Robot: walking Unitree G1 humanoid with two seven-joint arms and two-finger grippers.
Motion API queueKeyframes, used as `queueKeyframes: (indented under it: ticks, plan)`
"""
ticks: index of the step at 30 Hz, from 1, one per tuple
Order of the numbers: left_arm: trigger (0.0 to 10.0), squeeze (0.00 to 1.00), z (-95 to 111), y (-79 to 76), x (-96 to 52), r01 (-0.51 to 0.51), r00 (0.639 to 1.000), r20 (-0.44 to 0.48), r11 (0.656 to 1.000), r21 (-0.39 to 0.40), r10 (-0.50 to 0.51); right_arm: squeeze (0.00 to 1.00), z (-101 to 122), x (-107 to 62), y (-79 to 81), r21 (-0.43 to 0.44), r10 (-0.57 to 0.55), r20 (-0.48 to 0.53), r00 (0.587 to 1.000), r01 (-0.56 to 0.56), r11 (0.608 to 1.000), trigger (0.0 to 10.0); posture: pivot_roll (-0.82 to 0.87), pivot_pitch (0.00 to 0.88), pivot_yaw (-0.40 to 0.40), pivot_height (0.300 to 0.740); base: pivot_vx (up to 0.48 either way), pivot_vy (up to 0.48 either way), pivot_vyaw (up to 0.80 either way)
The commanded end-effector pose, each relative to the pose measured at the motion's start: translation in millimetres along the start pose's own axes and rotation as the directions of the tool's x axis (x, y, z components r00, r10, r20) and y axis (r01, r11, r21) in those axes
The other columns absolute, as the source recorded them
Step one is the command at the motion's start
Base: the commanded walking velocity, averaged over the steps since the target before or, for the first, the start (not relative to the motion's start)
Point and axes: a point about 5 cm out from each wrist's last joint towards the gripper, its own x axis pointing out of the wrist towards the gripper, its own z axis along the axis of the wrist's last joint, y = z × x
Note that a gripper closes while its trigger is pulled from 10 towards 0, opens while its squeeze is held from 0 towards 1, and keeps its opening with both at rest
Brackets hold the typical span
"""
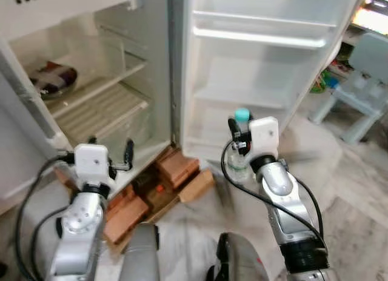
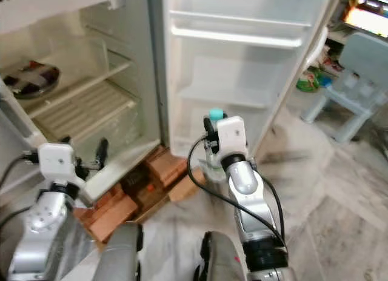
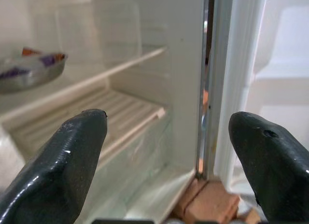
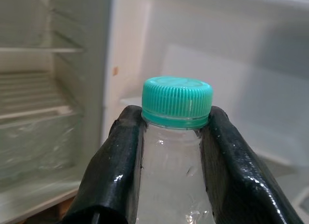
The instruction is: Restocking fridge
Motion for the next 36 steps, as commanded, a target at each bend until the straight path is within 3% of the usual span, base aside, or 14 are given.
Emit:
queueKeyframes:
  ticks: [1, 21, 31, 36]
  plan:
    - [10.0, 0.0, 3.4, -7.3, 1.0, 0.026, 1.0, 0.017, 1.0, -0.003, -0.026, 0.0, 5.0, 1.8, -5.9, -0.016, -0.007, 0.023, 1.0, 0.007, 1.0, 10.0, 0.12, 0.088, -0.05, 0.649, 0.48, 0.0, 0.0]
    - [10.0, 0.0, 3.1, -9.4, 2.9, 0.025, 1.0, 0.011, 0.999, -0.031, -0.025, 0.0, 4.9, 2.9, -4.5, -0.029, -0.014, 0.024, 1.0, 0.015, 0.999, 10.0, 0.12, 0.09, -0.049, 0.649, 0.463, 0.0, 0.0]
    - [10.0, 0.0, 2.5, -13.5, -0.2, 0.047, 0.999, 0.006, 0.998, -0.049, -0.047, 0.0, -0.8, 0.6, -1.9, -0.026, -0.007, -0.013, 1.0, 0.007, 1.0, 10.0, 0.12, 0.094, -0.053, 0.649, 0.0, 0.0, 0.0]
    - [10.0, 0.0, 2.5, -13.9, -2.5, 0.053, 0.999, -0.001, 0.997, -0.053, -0.053, 0.0, -7.2, -1.8, -3.1, -0.041, -0.016, -0.046, 0.999, 0.014, 0.999, 10.0, 0.13, 0.104, -0.052, 0.619, 0.0, 0.0, 0.0]
